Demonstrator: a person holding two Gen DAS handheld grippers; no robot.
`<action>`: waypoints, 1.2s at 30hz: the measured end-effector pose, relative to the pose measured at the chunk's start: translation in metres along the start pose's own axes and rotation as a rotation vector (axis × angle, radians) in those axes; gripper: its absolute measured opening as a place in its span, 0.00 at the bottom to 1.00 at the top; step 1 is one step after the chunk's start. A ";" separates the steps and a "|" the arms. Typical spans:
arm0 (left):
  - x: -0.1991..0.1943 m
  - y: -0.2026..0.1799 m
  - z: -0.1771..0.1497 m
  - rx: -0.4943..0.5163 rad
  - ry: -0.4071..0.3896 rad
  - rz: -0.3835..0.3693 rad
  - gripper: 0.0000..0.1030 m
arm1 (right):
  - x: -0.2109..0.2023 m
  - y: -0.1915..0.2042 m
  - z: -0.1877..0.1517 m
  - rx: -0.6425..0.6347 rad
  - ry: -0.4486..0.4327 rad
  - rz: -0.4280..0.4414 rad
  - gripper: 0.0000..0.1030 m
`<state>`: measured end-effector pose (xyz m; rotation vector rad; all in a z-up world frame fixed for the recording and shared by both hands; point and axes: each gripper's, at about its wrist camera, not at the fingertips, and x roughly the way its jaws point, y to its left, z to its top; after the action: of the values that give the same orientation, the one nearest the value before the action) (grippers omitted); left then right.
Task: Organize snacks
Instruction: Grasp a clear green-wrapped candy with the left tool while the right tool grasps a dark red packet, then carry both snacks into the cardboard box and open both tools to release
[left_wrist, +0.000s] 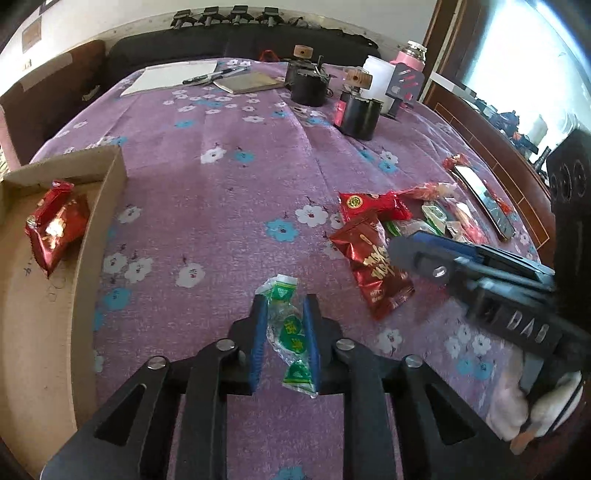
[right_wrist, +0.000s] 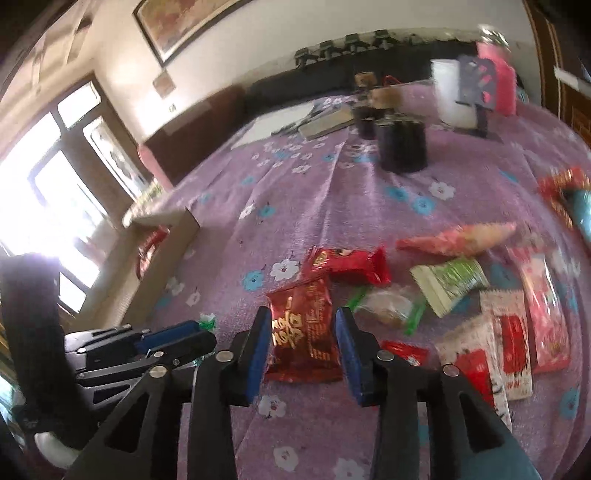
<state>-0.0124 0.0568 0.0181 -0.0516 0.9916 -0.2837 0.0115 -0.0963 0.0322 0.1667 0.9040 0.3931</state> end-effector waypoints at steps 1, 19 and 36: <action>0.006 -0.002 -0.001 -0.004 0.021 -0.003 0.32 | 0.004 0.003 0.001 -0.012 0.014 -0.014 0.39; -0.054 0.026 -0.027 -0.069 -0.064 -0.094 0.15 | 0.032 0.028 -0.004 -0.085 0.062 -0.102 0.58; -0.134 0.143 -0.017 -0.211 -0.173 -0.009 0.16 | -0.017 0.071 0.002 -0.113 -0.035 -0.121 0.36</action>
<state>-0.0648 0.2306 0.0937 -0.2686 0.8467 -0.1781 -0.0145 -0.0378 0.0672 0.0151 0.8510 0.3270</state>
